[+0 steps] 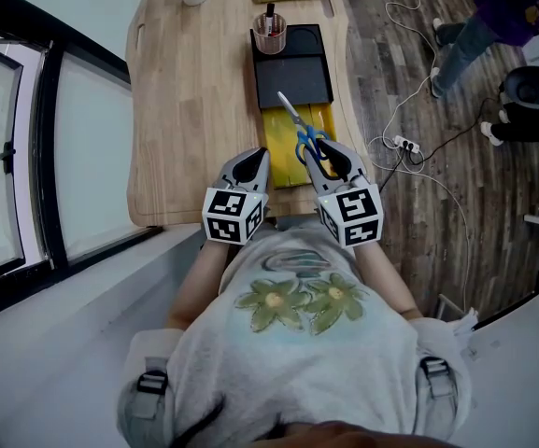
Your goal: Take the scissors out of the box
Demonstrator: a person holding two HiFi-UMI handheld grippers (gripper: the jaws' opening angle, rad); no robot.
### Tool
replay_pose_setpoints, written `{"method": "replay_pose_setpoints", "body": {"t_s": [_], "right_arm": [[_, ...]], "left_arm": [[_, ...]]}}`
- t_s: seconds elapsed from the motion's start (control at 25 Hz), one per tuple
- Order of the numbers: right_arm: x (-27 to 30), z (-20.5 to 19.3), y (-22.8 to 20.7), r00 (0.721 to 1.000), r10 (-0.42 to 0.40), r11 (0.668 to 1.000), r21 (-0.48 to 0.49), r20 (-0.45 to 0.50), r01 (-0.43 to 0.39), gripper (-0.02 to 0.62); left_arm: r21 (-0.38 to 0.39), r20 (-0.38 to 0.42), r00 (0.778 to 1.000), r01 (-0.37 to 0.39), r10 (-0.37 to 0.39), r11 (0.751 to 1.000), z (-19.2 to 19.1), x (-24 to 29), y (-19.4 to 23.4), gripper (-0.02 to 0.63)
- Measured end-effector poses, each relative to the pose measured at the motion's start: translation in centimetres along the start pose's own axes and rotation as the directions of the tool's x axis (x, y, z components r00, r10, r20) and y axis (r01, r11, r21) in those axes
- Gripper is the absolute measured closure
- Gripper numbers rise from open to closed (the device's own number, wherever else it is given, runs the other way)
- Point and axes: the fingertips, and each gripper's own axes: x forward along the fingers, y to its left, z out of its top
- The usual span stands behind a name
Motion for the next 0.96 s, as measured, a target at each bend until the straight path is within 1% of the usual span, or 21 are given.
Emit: {"method": "replay_pose_setpoints", "body": {"t_s": [0.56, 0.96], "right_arm": [[-1.3, 1.0, 1.2, 0.999, 0.007, 1.0, -0.018, 0.043, -0.006, 0.511], [-2.0, 1.0, 1.2, 0.999, -0.003, 1.0, -0.018, 0.051, 0.004, 0.511]], "left_arm": [[0.003, 0.015, 1.0, 0.004, -0.004, 1.0, -0.1, -1.2, -0.7, 0.609], [-0.003, 0.015, 1.0, 0.009, -0.009, 1.0, -0.1, -1.4, -1.2, 0.609]]}}
